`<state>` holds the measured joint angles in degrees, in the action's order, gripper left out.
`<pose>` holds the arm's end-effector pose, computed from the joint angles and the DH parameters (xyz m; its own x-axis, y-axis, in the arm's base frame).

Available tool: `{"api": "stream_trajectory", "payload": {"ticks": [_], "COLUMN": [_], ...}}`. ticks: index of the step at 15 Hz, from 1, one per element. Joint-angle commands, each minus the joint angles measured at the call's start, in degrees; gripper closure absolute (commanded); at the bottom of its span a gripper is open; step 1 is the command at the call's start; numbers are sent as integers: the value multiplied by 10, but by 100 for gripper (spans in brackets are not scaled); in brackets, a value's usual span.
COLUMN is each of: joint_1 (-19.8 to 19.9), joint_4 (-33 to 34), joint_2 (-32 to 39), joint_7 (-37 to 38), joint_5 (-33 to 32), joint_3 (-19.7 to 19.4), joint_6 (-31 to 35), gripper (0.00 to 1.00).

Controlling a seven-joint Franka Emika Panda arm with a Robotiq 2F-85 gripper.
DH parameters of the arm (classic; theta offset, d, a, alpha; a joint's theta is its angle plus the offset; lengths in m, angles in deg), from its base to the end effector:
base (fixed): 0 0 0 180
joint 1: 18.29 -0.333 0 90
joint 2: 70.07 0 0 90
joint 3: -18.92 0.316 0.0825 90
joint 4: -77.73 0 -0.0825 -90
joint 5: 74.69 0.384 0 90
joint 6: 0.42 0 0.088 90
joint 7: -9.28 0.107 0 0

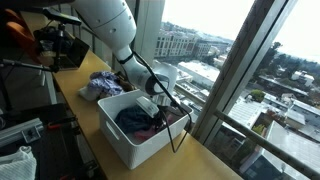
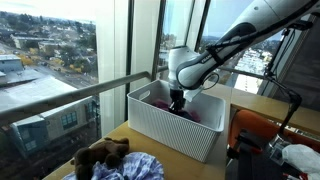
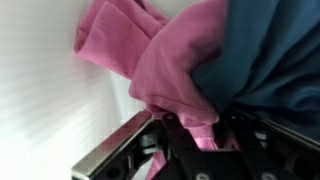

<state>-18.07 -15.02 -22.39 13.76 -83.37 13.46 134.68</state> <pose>0.6730 -0.0623 0.1289 0.9950 -0.0447 -0.0898 -0.0286 -0.9845 0.1733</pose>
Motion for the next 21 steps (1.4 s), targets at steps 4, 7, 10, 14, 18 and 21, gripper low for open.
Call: {"api": "stream_trajectory", "payload": {"ticks": [4,7,10,14,18,21], "joint_1": [-5,-9,-15,-18,-23,-30], "joint_4": [-20,-43,-76,-121,-152,-170], "joint_2": [-24,-49,-89,-172,-251,-312], "joint_7": [-3,2,12,21,38,51], "joint_5": [8,8,6,7,4,2], "joint_3": [6,6,3,4,5,9], "joint_6": [-16,-13,-10,-13,-18,-27], "gripper": [95,94,94,94,94,94]}}
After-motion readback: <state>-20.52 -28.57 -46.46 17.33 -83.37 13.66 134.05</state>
